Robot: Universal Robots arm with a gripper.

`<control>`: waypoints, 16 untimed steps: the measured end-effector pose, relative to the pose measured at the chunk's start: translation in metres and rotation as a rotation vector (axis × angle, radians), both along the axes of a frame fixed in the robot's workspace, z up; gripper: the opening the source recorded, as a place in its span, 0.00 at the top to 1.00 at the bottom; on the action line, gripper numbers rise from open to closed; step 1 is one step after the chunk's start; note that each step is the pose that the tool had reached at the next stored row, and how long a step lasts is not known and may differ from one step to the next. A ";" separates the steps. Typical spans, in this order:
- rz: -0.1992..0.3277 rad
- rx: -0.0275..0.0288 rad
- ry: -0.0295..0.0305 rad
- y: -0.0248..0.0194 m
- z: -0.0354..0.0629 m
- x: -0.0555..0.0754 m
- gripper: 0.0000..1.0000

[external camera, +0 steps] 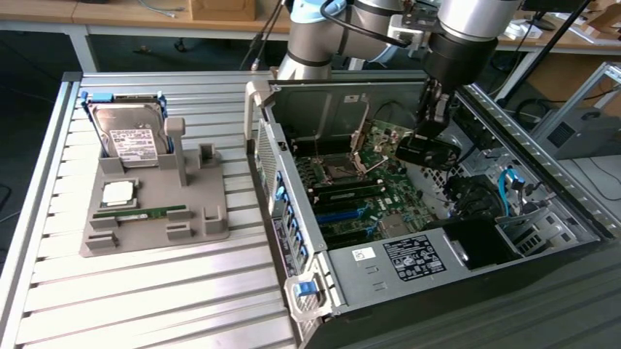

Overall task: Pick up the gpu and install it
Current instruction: 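Insert the gpu into the slot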

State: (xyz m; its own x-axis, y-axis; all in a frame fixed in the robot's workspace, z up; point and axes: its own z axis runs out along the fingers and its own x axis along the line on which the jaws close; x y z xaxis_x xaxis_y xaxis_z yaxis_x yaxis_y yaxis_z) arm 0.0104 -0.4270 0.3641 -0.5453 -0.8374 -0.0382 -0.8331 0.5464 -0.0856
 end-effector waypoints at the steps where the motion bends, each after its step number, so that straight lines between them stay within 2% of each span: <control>1: 0.037 0.0000 0.0000 0.0000 -0.0002 0.000 0.73; 3: 0.091 0.0001 0.0000 0.0000 -0.0005 0.000 0.73; 16: 0.162 0.0000 0.0000 0.0000 -0.0009 0.000 0.73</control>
